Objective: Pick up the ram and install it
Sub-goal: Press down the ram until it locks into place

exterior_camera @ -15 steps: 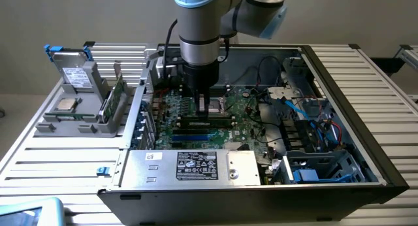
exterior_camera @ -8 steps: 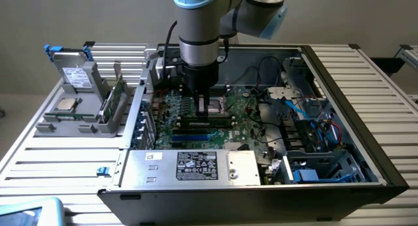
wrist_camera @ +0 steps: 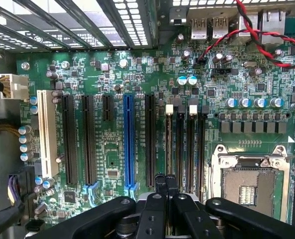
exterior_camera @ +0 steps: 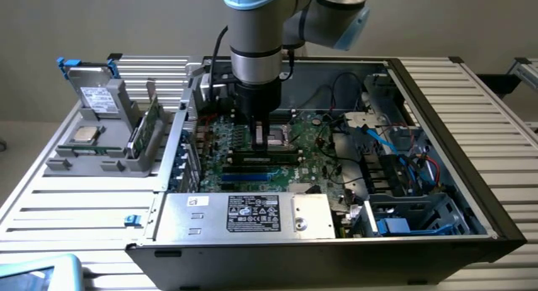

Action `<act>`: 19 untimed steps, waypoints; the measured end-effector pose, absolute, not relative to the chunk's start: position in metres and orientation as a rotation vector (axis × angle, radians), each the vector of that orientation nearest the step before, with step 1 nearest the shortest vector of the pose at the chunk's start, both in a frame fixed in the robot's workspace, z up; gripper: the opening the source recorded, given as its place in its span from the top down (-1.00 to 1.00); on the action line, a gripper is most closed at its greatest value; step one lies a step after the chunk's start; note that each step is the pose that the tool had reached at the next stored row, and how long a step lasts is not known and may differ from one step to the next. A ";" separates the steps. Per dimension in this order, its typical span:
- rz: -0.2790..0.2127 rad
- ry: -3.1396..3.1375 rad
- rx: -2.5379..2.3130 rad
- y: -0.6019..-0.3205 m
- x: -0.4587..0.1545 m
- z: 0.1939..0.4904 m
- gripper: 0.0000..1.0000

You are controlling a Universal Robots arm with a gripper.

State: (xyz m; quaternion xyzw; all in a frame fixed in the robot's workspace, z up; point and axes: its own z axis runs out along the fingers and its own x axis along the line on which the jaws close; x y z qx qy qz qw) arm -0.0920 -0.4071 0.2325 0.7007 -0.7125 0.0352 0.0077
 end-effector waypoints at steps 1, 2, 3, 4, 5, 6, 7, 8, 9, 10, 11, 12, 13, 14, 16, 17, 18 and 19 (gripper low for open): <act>0.110 -2.227 2.190 -0.407 -0.092 0.235 0.79; 0.111 -2.227 2.190 -0.407 -0.092 0.238 0.79; 0.111 -2.227 2.190 -0.407 -0.092 0.240 0.79; 0.112 -2.226 2.190 -0.407 -0.092 0.240 0.79; 0.114 -2.226 2.190 -0.407 -0.092 0.240 0.79; 0.116 -2.226 2.190 -0.407 -0.092 0.239 0.79; 0.119 -2.226 2.189 -0.406 -0.092 0.239 0.79; 0.120 -2.226 2.190 -0.405 -0.092 0.239 0.79; 0.120 -2.227 2.190 -0.404 -0.092 0.239 0.79; 0.121 -2.227 2.190 -0.403 -0.092 0.239 0.79; 0.121 -2.227 2.190 -0.403 -0.092 0.238 0.79; 0.123 -2.228 2.191 -0.402 -0.092 0.237 0.79; 0.123 -2.228 2.191 -0.402 -0.092 0.237 0.79; 0.124 -2.228 2.191 -0.402 -0.092 0.236 0.79; 0.124 -2.228 2.191 -0.402 -0.092 0.233 0.79; 0.124 -2.228 2.191 -0.402 -0.092 0.233 0.79; 0.125 -2.228 2.191 -0.402 -0.092 0.232 0.79; 0.125 -2.228 2.191 -0.402 -0.092 0.232 0.79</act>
